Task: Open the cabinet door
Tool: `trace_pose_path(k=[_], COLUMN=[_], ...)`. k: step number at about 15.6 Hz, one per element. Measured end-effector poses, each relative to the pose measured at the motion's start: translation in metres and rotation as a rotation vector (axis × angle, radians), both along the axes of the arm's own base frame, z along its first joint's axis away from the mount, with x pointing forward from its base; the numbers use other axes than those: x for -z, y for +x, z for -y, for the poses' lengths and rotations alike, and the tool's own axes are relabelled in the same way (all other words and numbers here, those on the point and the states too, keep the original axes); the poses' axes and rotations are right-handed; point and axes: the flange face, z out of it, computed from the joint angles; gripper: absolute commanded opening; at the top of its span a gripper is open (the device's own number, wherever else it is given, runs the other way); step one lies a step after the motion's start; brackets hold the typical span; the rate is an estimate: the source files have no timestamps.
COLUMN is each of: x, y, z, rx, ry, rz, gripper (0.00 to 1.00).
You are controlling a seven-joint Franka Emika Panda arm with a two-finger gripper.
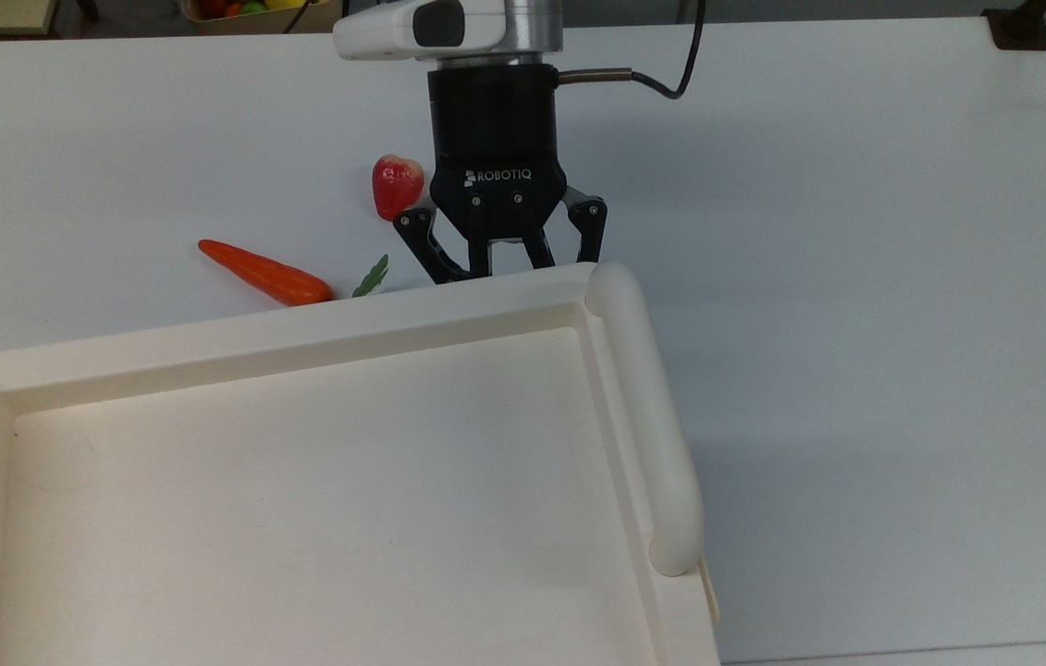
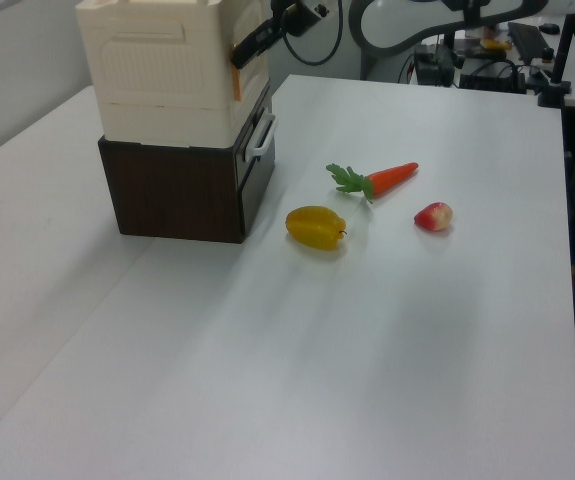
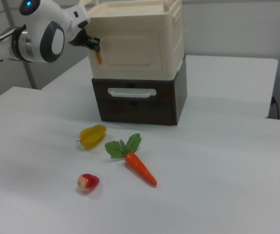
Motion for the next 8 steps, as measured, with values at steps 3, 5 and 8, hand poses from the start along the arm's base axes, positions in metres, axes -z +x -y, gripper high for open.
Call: trace_pose_path(k=[3, 5, 8], x=[-0.0003, -0.0001, -0.0005], y=[-0.0051, -0.0077, -0.0113], z=[0.0031, 0.0054, 0.0101], rx=[0.006, 0.011, 0.007], ry=[0.021, 0.034, 0.053], rz=[-0.011, -0.018, -0.032], gripper=[0.00, 0.00, 0.00])
